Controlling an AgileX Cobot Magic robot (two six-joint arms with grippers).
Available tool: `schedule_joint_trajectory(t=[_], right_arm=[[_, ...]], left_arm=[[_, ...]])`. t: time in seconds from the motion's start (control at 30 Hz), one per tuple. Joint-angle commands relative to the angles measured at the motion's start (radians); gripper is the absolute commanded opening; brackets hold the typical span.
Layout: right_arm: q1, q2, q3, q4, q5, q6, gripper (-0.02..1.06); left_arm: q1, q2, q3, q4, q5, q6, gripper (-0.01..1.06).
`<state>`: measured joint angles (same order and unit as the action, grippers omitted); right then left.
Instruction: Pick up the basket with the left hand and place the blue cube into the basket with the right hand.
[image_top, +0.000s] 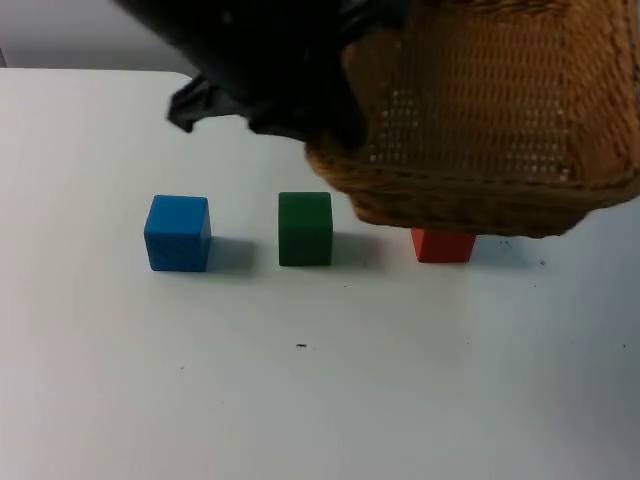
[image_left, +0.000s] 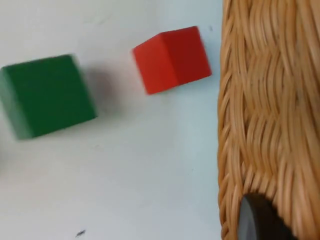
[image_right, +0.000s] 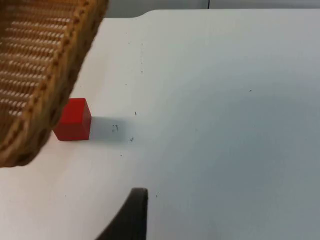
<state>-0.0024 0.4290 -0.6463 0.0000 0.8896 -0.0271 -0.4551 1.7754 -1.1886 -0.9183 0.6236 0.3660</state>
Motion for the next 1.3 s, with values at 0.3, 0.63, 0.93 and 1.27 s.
schedule_joint_trajectory(t=[0.3, 0.63, 0.93, 1.27], right_arm=[[-0.008, 0.005, -0.007, 0.006, -0.042, 0.014, 1.01], [-0.008, 0.005, -0.007, 0.007, -0.053, 0.014, 1.01], [-0.008, 0.005, -0.007, 0.028, -0.07, 0.012, 1.01], [-0.008, 0.005, -0.007, 0.036, -0.1, -0.002, 1.01]], left_arm=[[0.258, -0.33, 0.314, -0.059, 0.159, 0.16, 0.0], [0.64, -0.452, 0.459, -0.06, 0.481, 0.388, 0.0], [0.846, -0.461, 0.492, -0.034, 0.523, 0.469, 0.0], [0.894, -0.461, 0.421, 0.194, 0.505, 0.442, 0.0]])
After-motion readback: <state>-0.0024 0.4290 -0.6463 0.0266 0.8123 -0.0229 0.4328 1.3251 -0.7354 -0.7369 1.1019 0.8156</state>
